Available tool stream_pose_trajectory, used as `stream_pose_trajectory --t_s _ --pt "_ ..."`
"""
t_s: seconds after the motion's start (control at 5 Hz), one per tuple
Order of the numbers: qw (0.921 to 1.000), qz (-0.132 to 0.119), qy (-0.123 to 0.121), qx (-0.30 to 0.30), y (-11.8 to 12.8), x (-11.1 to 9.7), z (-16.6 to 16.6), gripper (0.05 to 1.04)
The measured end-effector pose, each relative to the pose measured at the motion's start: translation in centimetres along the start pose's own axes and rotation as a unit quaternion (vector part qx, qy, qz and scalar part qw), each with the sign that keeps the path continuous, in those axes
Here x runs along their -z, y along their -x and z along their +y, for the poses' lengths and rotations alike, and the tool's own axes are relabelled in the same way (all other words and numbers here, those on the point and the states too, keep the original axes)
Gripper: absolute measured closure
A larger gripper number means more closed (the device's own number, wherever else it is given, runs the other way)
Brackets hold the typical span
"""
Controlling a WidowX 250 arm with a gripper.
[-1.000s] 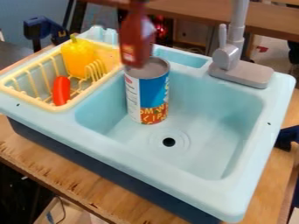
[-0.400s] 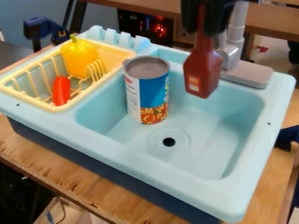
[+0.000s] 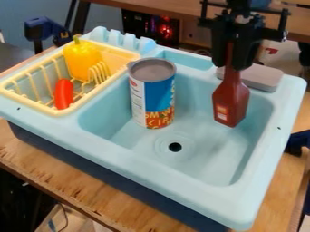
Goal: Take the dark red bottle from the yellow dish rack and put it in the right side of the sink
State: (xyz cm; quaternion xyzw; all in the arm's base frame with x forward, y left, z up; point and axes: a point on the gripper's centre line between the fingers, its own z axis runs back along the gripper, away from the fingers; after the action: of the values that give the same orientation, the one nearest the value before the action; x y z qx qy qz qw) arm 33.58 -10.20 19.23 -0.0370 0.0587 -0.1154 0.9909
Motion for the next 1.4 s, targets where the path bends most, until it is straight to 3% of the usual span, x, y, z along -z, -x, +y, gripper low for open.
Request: stream_pose_trajectory --t_s 0.4,0.6,0.8,1.0,1.2,1.4 --pt "0.9997 0.014 0.000 0.021 -1.0 2.0 -0.8 0.744" --pt "0.9997 0.005 -0.013 0.020 -1.4 2.5 -1.4 0.744" --pt "0.9998 0.006 -0.020 0.005 -1.3 2.8 -1.1 0.674" --pt "0.9997 0.007 -0.023 -0.008 -1.3 3.3 -1.0 0.505" --pt "0.9996 0.009 -0.024 -0.011 -1.3 3.8 -0.9 0.666" --pt "0.9995 0.014 -0.025 -0.014 -1.1 3.8 -0.9 0.372"
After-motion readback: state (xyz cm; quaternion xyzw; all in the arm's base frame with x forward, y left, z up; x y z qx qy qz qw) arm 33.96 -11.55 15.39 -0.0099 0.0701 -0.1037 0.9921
